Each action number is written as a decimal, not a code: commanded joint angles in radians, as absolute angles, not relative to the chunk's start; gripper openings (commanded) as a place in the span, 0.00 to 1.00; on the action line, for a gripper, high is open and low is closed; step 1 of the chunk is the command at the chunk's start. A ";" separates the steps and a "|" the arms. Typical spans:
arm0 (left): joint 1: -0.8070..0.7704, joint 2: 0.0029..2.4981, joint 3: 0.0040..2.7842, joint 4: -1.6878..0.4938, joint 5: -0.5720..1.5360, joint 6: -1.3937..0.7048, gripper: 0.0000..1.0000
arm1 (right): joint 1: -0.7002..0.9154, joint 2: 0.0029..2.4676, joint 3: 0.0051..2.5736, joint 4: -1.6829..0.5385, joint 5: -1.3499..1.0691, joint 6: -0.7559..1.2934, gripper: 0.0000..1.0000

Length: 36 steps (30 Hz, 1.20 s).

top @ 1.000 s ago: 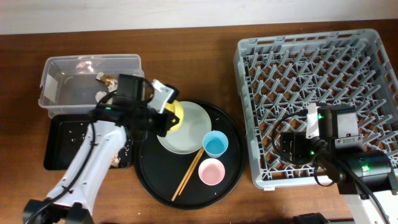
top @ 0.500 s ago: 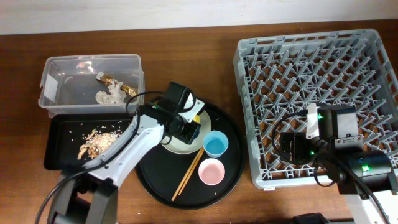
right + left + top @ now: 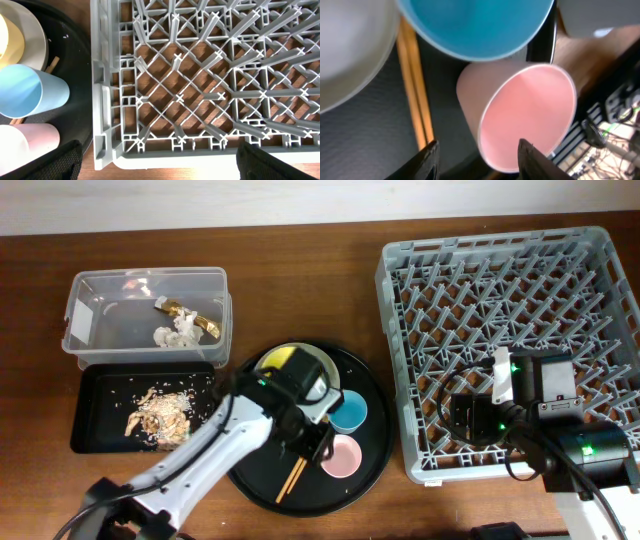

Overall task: Sort waste into correct bins and load items into the dishwasher rack
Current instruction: 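Set the empty yellow bowl onto the white plate with the left gripper, then grasp the pink cup with the left gripper and pass it to the right gripper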

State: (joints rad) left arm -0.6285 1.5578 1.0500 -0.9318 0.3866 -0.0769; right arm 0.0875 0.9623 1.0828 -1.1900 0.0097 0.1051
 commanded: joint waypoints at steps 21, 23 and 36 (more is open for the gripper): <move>-0.251 1.228 0.952 -0.456 0.888 -0.335 0.00 | 0.083 1.039 1.101 -0.926 -0.629 0.124 0.99; -0.247 1.320 0.952 -0.309 1.052 -0.402 0.00 | 0.083 1.102 1.101 -0.918 -0.770 0.094 0.99; -0.292 1.491 0.952 -0.008 1.278 -0.591 0.00 | 0.089 1.374 1.101 -0.685 -1.409 -0.078 1.00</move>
